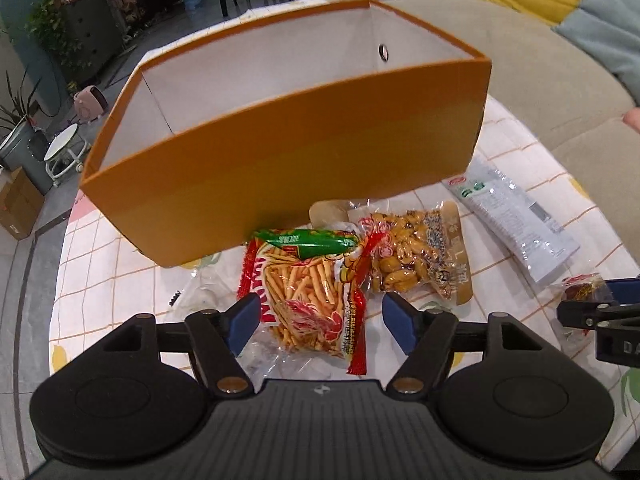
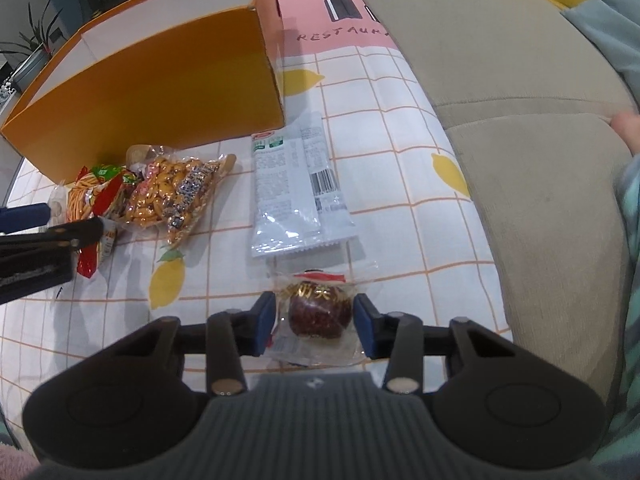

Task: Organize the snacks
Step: 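Move the right tool to the red-wrapped date while the left tool approaches the red spicy-strip bag, then grasp the red spicy-strip bag with the left tool while the right tool grasps the red-wrapped date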

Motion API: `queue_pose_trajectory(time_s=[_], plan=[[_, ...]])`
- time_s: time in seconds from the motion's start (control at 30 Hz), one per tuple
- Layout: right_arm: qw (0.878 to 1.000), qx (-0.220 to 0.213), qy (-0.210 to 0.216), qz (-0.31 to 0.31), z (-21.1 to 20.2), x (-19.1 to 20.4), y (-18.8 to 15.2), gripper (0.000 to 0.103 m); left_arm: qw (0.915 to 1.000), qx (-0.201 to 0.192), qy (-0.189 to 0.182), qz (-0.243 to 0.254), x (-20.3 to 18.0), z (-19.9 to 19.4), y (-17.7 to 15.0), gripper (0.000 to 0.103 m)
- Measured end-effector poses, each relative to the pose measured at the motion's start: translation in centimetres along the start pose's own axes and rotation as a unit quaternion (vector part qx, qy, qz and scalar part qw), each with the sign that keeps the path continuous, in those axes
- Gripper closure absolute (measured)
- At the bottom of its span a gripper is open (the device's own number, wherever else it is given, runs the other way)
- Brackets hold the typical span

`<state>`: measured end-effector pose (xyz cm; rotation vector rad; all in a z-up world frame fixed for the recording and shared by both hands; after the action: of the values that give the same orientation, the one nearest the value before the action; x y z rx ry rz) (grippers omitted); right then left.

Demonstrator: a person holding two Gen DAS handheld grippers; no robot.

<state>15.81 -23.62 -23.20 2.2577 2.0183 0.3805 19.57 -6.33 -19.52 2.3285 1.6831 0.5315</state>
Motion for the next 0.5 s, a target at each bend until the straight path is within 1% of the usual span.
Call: queue_pose_trajectory(time_s=[0.2, 0.33, 0.37, 0.43, 0.47, 0.5], plan=[[1.000, -0.002, 0.001, -0.003, 0.2, 0.2, 0.1, 0.062, 0.9990, 0.001, 0.036, 0.026, -0.5, 1.2, 0.3, 0.021], [1.000, -0.002, 0.001, -0.004, 0.3, 0.4, 0.1, 0.062, 0.9973, -0.010, 0.049, 0.054, -1.2, 1.3, 0.2, 0.022], [1.000, -0.003, 0.002, -0.004, 0.3, 0.4, 0.1, 0.062, 0.9967, -0.012, 0.052, 0.061, -1.4, 1.3, 0.1, 0.024], [1.000, -0.003, 0.001, -0.006, 0.3, 0.5, 0.0, 0.062, 0.9964, -0.015, 0.047, 0.069, -1.6, 1.3, -0.2, 0.037], [1.000, -0.003, 0.002, -0.007, 0.3, 0.5, 0.0, 0.062, 0.9966, -0.016, 0.044, 0.068, -1.6, 1.2, -0.3, 0.041], [1.000, -0.003, 0.002, -0.007, 0.3, 0.5, -0.1, 0.062, 0.9968, -0.016, 0.045, 0.065, -1.5, 1.1, -0.3, 0.043]])
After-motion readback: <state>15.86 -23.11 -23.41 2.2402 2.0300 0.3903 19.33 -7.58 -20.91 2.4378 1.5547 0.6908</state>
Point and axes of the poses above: each gripper's, at about its wrist camera, not at the fingertips, and z roughly the way its jaws point, x to its left, y to its top, the point moved 8 cm from there along z, roughly the way its jaws point, and after that the axes turned 10 degrees about x, right-handed, at the moved point
